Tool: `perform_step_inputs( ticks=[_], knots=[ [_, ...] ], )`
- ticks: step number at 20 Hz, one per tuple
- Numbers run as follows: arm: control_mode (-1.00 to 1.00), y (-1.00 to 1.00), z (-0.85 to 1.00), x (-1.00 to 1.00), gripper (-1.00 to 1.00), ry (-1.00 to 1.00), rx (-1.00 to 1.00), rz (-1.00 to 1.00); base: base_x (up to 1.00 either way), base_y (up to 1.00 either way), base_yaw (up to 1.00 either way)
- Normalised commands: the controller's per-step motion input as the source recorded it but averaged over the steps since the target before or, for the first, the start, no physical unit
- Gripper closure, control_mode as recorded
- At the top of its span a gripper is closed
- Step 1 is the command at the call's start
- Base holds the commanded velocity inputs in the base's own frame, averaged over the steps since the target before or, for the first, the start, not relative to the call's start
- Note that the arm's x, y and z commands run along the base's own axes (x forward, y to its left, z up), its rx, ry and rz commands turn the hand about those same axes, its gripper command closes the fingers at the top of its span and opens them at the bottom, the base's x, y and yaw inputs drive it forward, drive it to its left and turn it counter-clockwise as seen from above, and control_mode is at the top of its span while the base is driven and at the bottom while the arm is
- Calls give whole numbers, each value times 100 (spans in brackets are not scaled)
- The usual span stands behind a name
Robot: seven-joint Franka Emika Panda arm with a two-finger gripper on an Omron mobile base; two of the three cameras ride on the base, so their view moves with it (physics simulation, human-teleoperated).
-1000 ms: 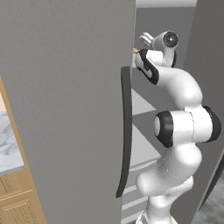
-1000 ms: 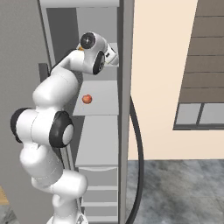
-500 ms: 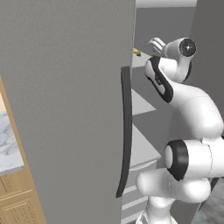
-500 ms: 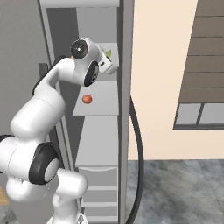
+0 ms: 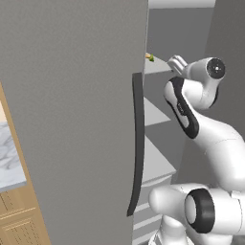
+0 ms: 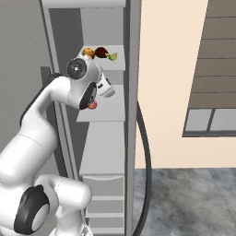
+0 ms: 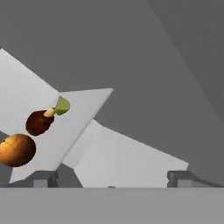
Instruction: Take the peach and lemon wedge from the second highest rack and move them to the highest rack where the orange and steak are located, to maximize freezer space. Close the freezer door after rearranging.
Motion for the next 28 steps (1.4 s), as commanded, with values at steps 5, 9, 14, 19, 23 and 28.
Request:
perform_step_inputs(
  ticks=[5,9,14,19,23,28],
  knots=[
    [-100,43,-45,-21,-100,32,3,0,0,0,0],
    [-100,54,-52,-2,-100,32,0,0,0,0,0],
    [-100,43,-57,0,-100,19,3,0,0,0,0],
    [-100,12,-63,0,-100,2,20,0,0,0,0],
    [-100,7,-58,5,-100,0,26,0,0,0,0],
    [-100,11,-38,30,-100,-1,17,-7,0,0,0]
  ],
)
